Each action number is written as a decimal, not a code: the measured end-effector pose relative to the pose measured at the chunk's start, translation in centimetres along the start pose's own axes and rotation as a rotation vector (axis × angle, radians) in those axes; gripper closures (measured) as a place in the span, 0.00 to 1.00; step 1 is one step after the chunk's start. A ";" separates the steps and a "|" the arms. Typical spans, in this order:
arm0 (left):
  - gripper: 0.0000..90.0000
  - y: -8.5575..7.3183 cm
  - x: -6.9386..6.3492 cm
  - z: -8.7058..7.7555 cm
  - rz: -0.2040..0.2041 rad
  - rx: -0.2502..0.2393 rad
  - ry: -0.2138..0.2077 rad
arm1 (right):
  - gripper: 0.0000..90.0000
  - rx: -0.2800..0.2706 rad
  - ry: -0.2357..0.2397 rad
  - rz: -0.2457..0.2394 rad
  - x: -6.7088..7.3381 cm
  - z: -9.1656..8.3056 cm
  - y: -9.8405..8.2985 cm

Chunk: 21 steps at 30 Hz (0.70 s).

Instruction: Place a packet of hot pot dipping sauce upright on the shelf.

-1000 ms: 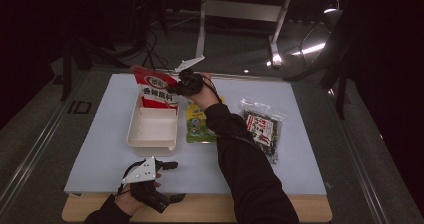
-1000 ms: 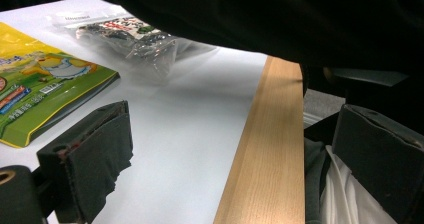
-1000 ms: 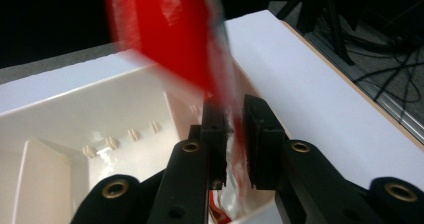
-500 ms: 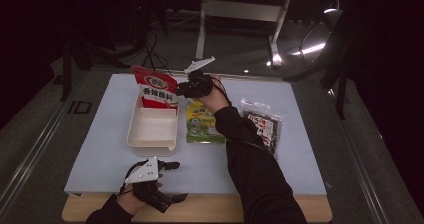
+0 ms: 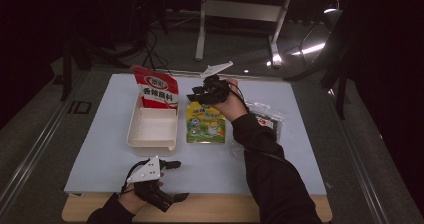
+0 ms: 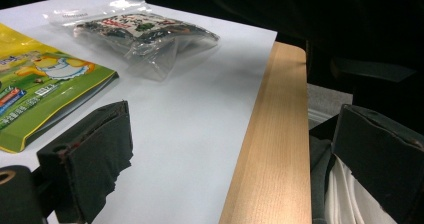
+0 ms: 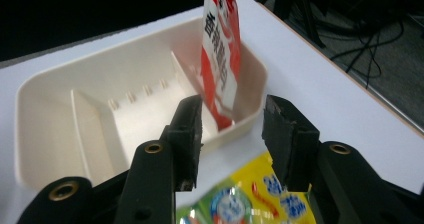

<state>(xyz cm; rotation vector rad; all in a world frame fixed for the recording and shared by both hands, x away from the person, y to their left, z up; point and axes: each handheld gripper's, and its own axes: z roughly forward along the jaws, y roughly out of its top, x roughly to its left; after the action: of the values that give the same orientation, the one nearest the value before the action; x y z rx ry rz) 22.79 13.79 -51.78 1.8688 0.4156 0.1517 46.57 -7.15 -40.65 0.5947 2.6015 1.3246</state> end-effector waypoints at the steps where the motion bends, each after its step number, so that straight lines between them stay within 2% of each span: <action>1: 0.04 0.0 0.0 0.1 0.002 0.000 -0.002 | 0.66 -0.001 -0.003 0.001 0.0 -0.3 -0.2; 4: 0.04 0.0 0.0 0.2 -0.001 0.005 -0.003 | 0.66 -0.002 -0.012 0.020 -0.1 -1.7 -1.0; 8: 0.04 0.1 0.0 0.5 -0.002 0.006 -0.007 | 0.59 -0.016 -0.042 0.022 -0.3 -3.3 -1.9; 21: 0.04 0.0 0.1 0.5 -0.012 0.007 -0.009 | 0.56 -0.026 -0.092 0.008 -0.4 -7.1 -4.1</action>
<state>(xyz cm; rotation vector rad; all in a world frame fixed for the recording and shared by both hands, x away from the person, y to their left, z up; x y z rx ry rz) 23.03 13.40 -51.95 1.8729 0.4213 0.1344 43.51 -14.75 -39.73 0.6471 2.5080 1.2990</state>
